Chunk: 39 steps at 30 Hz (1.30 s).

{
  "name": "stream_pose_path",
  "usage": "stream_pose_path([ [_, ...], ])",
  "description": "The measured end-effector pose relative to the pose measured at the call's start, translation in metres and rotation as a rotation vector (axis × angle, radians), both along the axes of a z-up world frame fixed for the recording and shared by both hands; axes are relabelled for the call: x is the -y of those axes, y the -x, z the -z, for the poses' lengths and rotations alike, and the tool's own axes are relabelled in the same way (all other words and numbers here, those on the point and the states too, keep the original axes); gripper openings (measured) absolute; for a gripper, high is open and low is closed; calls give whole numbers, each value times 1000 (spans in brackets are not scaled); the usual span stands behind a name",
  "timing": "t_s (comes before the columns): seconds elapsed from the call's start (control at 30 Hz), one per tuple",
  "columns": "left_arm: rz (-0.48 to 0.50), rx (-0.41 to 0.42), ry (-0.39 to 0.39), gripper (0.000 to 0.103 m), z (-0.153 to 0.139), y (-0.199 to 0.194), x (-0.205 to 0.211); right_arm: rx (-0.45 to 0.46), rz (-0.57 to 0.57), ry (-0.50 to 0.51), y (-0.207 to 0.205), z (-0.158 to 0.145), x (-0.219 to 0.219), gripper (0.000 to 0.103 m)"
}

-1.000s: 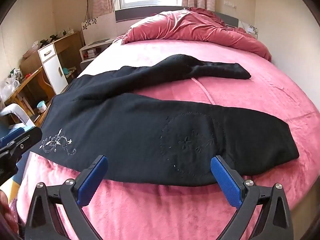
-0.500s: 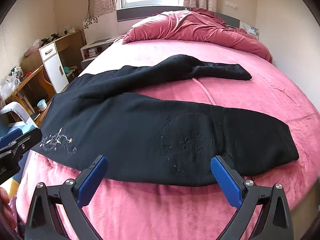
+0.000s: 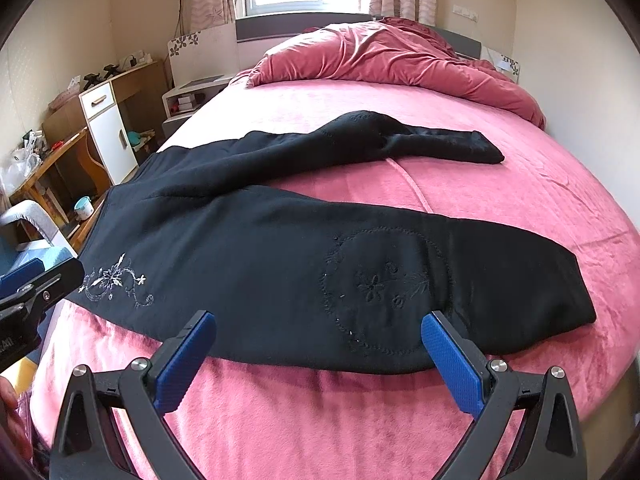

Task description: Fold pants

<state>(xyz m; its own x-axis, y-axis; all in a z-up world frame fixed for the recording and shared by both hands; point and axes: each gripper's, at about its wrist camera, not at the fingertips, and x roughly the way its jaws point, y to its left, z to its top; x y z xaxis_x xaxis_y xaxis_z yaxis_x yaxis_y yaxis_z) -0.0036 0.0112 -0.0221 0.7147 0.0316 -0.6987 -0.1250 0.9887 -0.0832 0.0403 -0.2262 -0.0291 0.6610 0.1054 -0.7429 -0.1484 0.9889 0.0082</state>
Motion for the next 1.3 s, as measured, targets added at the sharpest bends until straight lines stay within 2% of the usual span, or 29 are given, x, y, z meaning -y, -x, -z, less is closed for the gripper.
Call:
stream_pose_path([
  [0.6,-1,0,2,84,1,3,0,0,-3,-1,2,2,-2,103],
  [0.97,-7,-37,25,84,9,5,-5,-14,3,-5,3,7,1,103],
  [1.13,-7,-84,69,84,21,1,-15,-24,2,-13,3,11,3,103],
  [1.3,-54,-160,206,86,48,-6,-50,-84,18,-112,-2,19,23,103],
])
